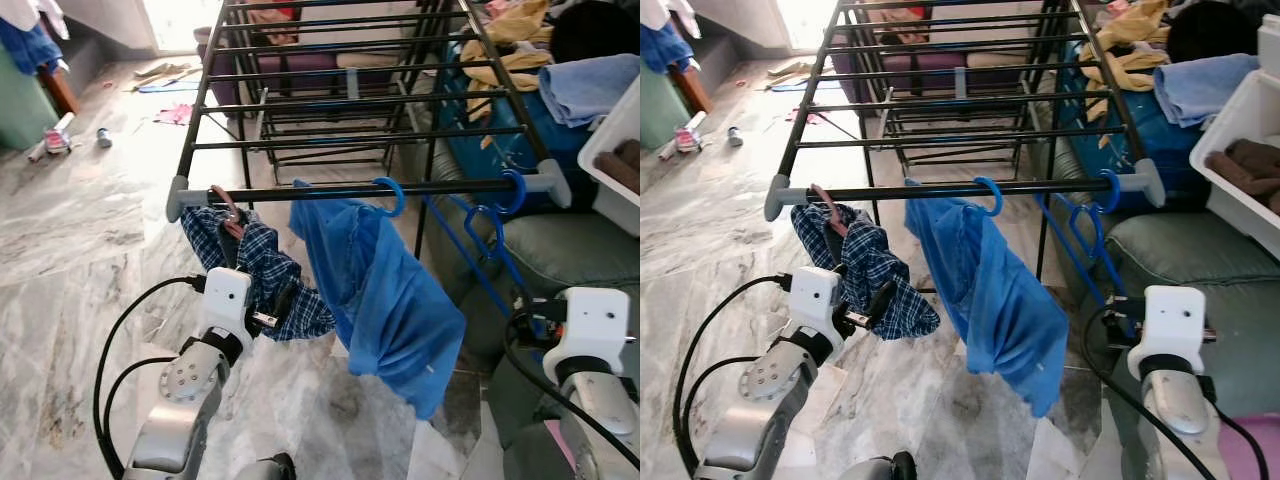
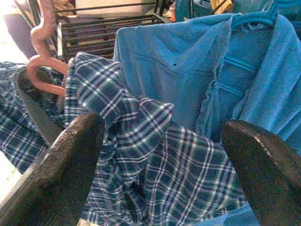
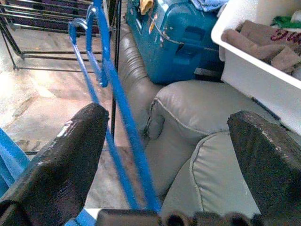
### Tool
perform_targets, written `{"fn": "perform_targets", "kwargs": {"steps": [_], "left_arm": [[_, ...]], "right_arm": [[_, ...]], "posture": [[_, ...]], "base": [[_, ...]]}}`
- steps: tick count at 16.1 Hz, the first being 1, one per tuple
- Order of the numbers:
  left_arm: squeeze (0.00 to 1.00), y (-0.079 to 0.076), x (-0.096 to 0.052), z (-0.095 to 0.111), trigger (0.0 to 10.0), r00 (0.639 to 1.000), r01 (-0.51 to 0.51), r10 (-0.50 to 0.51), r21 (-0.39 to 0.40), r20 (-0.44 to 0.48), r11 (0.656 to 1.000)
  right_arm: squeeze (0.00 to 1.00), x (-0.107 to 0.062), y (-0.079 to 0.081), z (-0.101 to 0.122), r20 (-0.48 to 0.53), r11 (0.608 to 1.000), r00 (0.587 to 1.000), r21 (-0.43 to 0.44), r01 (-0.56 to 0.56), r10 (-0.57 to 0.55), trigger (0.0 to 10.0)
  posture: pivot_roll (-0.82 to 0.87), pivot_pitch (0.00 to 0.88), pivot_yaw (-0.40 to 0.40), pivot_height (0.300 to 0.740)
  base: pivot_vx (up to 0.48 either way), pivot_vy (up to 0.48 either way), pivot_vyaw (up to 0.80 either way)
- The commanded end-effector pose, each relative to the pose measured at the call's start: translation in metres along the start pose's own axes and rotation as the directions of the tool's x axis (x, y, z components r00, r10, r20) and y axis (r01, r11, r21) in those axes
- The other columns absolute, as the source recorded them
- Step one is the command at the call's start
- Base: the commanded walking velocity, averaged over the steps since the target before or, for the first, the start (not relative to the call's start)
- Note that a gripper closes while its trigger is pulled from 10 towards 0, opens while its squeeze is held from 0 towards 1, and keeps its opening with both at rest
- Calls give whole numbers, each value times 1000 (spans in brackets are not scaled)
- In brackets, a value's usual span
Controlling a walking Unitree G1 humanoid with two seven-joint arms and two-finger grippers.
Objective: Hang hanger
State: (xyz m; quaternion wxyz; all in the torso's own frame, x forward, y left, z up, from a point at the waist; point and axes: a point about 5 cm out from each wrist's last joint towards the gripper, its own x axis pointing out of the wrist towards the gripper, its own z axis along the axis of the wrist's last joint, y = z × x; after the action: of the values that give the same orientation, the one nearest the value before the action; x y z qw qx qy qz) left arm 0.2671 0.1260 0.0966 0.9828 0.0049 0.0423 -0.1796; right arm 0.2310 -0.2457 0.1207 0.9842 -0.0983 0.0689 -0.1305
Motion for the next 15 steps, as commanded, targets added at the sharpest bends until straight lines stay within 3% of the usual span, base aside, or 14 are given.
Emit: {"fn": "perform_targets", "kwargs": {"steps": [1,9,15], "left_arm": [[0,2,0,-2,10000,1000,-15,15,10,-6,1000],[0,1,2,-4,10000,1000,-26,26,7,-7,1000],[0,3,0,-4,10000,999,-40,40,12,-9,999]], "right_arm": [[1000,-1,5,8,26,1000,1000,8,-16,15,10000],[1000,7,20,12,34,997,996,22,-79,79,10000],[1000,8,28,12,32,994,994,31,-107,106,10000]], "posture": [[-74,79,38,740],[-64,79,35,740],[-49,85,35,740]], "base": [[0,0,0],[-183,0,0],[-357,0,0]]}}
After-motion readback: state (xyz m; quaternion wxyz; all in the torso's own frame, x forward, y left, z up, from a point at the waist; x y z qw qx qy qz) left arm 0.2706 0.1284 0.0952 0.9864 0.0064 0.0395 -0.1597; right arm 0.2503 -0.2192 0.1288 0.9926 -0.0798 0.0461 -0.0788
